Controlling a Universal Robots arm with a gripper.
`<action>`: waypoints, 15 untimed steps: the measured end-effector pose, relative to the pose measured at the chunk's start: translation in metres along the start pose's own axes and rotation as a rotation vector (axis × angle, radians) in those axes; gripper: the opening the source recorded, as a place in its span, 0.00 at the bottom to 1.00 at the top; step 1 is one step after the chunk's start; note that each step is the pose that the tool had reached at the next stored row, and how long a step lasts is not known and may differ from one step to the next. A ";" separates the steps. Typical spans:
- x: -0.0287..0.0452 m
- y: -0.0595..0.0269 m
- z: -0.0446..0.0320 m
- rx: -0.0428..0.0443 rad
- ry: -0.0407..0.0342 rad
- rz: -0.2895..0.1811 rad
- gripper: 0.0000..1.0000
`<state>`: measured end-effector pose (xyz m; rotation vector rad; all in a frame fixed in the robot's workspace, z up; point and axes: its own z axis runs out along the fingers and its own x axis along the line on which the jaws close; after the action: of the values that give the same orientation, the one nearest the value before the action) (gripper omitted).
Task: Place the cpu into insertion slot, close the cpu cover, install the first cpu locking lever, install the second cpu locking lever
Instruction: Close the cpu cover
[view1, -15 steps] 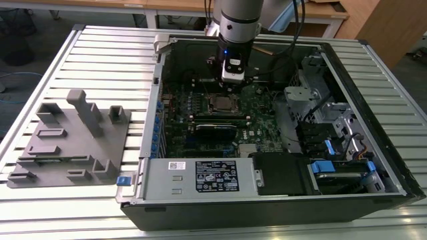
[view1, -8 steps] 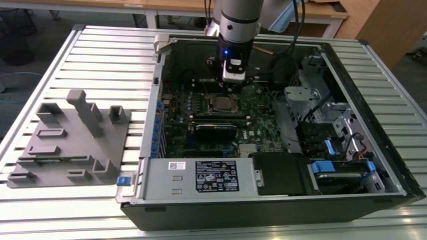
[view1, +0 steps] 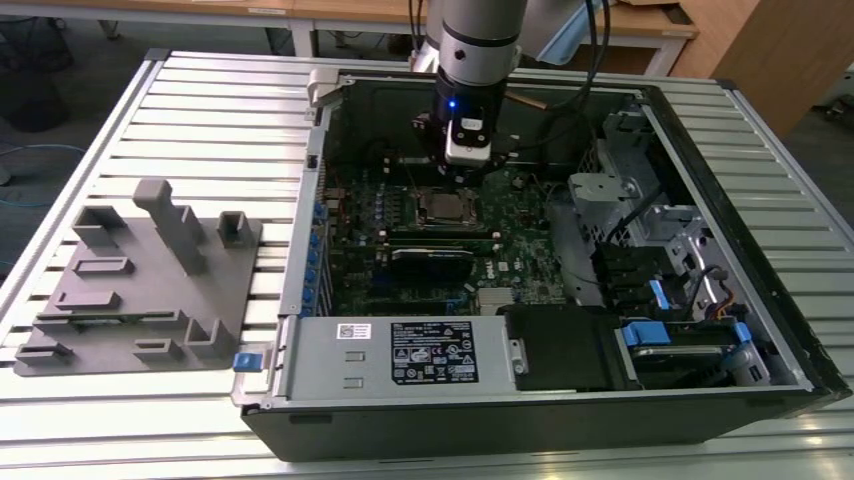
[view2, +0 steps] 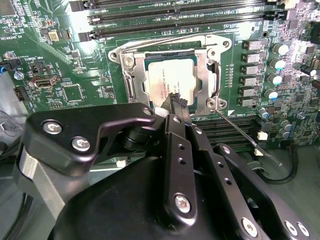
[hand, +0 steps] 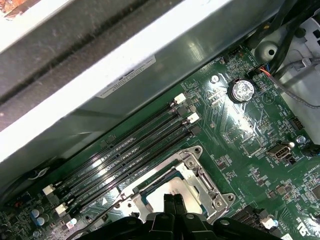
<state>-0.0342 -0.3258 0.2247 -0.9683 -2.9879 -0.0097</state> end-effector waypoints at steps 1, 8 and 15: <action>0.0000 0.0000 0.0000 0.0000 0.0000 0.000 0.11; 0.0000 0.0000 0.0001 0.0001 0.0002 -0.045 0.11; 0.0000 0.0000 0.0007 -0.0001 0.0002 -0.169 0.11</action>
<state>-0.0342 -0.3258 0.2240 -0.7125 -3.0594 -0.0101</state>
